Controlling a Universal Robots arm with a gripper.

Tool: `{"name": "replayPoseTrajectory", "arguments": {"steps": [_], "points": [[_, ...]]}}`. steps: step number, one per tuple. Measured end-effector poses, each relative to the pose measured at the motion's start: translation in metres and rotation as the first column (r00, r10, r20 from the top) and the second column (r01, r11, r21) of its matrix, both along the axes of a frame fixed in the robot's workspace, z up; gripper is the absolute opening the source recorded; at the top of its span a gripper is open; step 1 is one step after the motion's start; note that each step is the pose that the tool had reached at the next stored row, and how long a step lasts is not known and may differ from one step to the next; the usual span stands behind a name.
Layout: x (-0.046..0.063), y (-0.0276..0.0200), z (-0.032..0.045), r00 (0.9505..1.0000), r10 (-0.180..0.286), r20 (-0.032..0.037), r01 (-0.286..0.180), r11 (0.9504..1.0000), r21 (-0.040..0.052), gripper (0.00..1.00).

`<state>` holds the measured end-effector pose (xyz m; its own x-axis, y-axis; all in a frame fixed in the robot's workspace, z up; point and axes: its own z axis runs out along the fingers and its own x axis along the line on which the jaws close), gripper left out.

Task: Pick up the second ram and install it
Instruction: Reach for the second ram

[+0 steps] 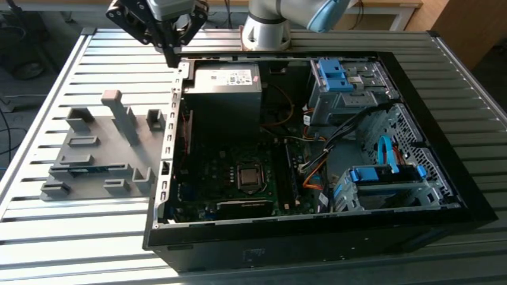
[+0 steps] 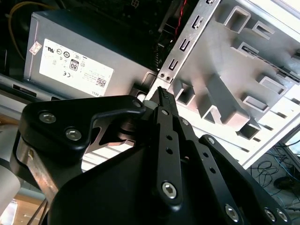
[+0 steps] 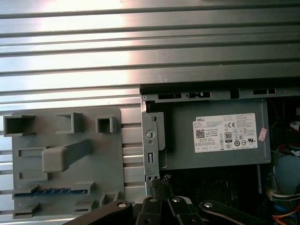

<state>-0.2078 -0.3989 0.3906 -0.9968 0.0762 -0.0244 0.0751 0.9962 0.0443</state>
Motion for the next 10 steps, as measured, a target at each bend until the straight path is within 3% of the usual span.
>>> {"name": "replayPoseTrajectory", "arguments": {"steps": [10], "points": [[-0.0037, 0.0000, -0.0004, 1.0000, 0.000, -0.0003, 0.000, 1.0000, 0.0000, 0.11]]}}
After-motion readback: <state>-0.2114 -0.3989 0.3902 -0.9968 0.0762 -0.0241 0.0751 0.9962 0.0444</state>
